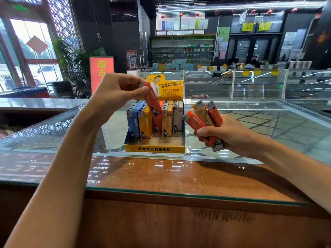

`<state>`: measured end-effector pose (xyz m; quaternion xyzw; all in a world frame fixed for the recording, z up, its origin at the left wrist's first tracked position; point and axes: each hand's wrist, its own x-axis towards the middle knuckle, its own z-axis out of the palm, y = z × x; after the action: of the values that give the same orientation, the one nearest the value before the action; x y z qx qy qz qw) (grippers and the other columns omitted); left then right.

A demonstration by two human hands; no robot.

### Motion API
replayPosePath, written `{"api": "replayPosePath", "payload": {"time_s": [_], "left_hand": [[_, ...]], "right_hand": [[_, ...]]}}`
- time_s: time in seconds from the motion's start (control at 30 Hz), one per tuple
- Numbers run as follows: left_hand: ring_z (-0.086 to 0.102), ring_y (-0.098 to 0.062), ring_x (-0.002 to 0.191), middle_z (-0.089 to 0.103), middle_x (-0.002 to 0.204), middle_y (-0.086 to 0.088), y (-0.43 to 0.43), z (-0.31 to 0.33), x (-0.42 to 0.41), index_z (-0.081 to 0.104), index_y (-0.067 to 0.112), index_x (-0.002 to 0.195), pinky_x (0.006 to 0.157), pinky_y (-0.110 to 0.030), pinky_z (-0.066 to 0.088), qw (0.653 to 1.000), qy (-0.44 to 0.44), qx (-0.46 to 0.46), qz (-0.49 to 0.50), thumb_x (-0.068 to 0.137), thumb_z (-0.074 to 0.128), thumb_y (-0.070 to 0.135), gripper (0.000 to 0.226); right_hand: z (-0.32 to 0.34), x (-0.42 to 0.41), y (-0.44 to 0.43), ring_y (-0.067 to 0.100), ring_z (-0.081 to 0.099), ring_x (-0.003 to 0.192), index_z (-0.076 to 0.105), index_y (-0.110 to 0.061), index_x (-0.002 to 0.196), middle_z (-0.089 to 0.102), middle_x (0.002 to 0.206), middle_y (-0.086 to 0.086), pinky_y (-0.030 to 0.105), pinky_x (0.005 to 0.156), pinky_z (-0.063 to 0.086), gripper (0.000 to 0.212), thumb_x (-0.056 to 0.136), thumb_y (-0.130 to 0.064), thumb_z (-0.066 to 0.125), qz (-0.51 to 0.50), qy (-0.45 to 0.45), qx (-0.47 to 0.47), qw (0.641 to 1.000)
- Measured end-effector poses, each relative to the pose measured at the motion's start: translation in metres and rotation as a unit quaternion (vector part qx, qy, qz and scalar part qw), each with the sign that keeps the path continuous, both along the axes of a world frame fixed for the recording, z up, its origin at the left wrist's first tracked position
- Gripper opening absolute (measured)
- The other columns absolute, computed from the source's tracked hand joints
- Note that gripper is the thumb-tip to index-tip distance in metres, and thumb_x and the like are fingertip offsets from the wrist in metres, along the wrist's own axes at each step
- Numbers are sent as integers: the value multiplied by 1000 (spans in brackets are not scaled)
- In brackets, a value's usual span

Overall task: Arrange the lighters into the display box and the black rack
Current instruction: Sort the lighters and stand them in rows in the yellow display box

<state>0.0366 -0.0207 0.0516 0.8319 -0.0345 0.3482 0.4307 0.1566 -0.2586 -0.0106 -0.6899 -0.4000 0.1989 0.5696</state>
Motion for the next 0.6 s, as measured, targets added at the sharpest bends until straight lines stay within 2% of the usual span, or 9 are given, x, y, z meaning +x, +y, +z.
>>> {"api": "replayPosePath", "payload": {"time_s": [0.1,0.23,0.37,0.5,0.6], "left_hand": [[65,-6,74,69,86,-3,-1,-1,-3,66,3,105,75,-17,54,999,27,36,12,79,68,4,26],[64,2,66,68,80,0,-5,-3,3,67,10,99,69,-13,54,998,18,62,14,78,71,5,23],[63,-8,67,69,78,-3,-7,-6,13,70,10,96,65,-20,53,989,25,141,45,74,76,9,22],[57,-1,61,68,74,2,-14,-13,21,75,8,90,54,-6,39,979,30,185,79,72,80,13,19],[50,0,60,62,69,10,-16,-16,23,75,11,92,49,-3,34,971,22,205,121,74,79,16,20]], "right_hand": [[-1,0,3,17,55,64,59,-6,93,56,76,12,24,56,46,41,62,-28,74,12,10,4,1000],[-2,0,1,18,54,64,59,-8,94,57,74,9,24,55,46,46,59,-32,76,10,23,3,1000],[-2,0,0,16,56,63,59,-7,96,60,73,8,24,55,46,51,56,-33,77,-3,24,1,1000],[-1,-3,0,13,57,59,58,-7,97,60,73,7,20,50,48,51,56,-31,76,-3,29,3,1000],[0,-5,1,13,57,59,60,-7,95,59,75,9,19,50,48,48,57,-31,76,0,28,3,1000]]}}
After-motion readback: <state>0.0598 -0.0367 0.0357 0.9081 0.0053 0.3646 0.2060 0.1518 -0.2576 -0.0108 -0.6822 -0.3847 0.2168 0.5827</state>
